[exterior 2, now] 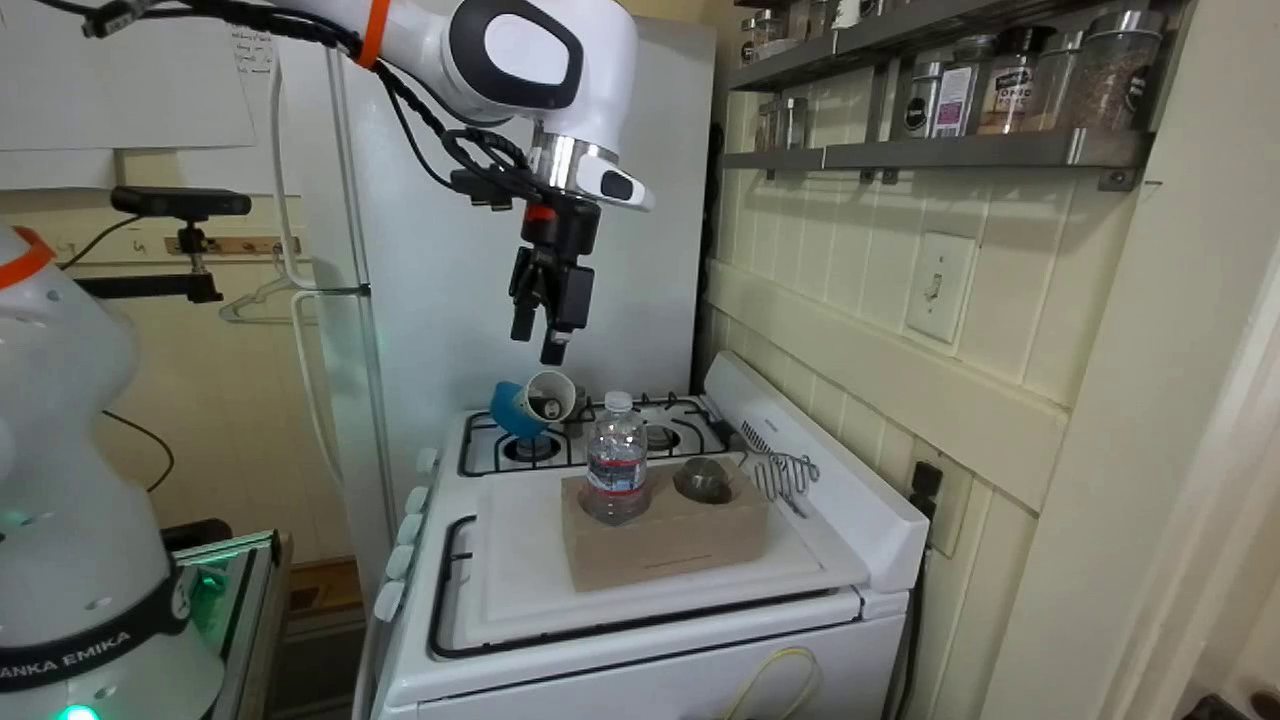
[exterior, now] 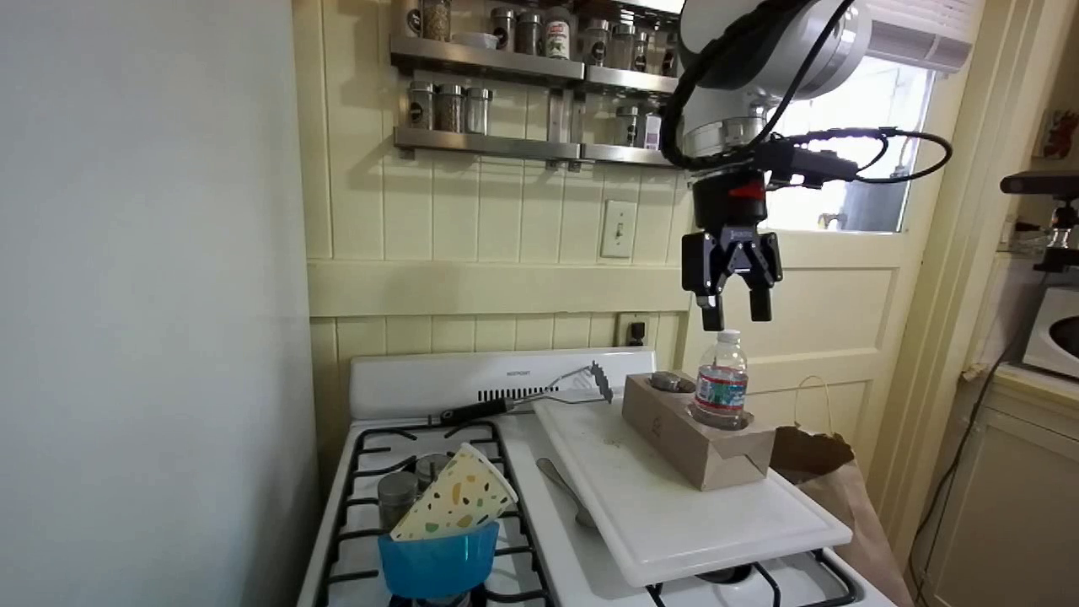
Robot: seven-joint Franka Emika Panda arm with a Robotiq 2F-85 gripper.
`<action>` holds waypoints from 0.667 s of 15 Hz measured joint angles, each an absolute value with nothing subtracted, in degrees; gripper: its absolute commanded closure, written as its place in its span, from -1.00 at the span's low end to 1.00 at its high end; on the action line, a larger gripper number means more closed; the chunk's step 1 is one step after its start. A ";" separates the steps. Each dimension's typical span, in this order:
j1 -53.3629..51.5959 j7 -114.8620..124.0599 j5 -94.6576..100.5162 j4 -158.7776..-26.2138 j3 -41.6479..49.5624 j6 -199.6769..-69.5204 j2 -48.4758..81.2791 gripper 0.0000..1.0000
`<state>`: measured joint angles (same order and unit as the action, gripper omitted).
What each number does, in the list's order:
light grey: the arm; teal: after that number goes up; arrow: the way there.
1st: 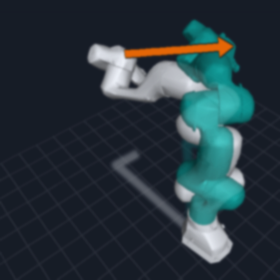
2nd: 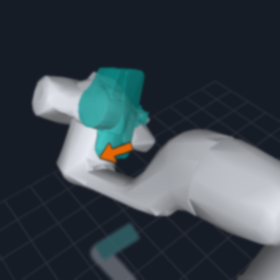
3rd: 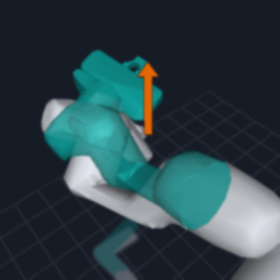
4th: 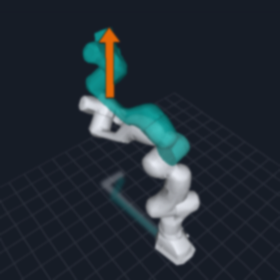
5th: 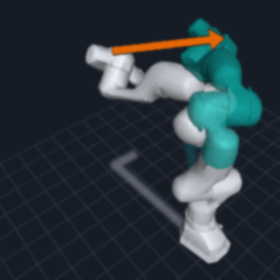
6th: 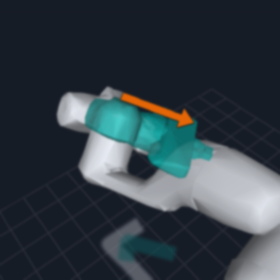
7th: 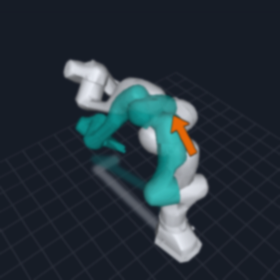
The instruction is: Put the cup upright
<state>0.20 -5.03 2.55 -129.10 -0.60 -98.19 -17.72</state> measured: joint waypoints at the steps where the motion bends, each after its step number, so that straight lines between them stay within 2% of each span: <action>1: 0.20 -5.03 2.55 -129.10 -0.60 -98.19 -17.72 -1.00; 4: -0.93 -5.57 0.46 -129.32 -1.00 -102.33 -16.90 -1.00; 10: -8.54 -11.28 -12.88 -128.85 -5.35 -121.20 -8.72 -1.00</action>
<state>-8.54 -11.28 -12.88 -128.85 -5.35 -121.20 -8.72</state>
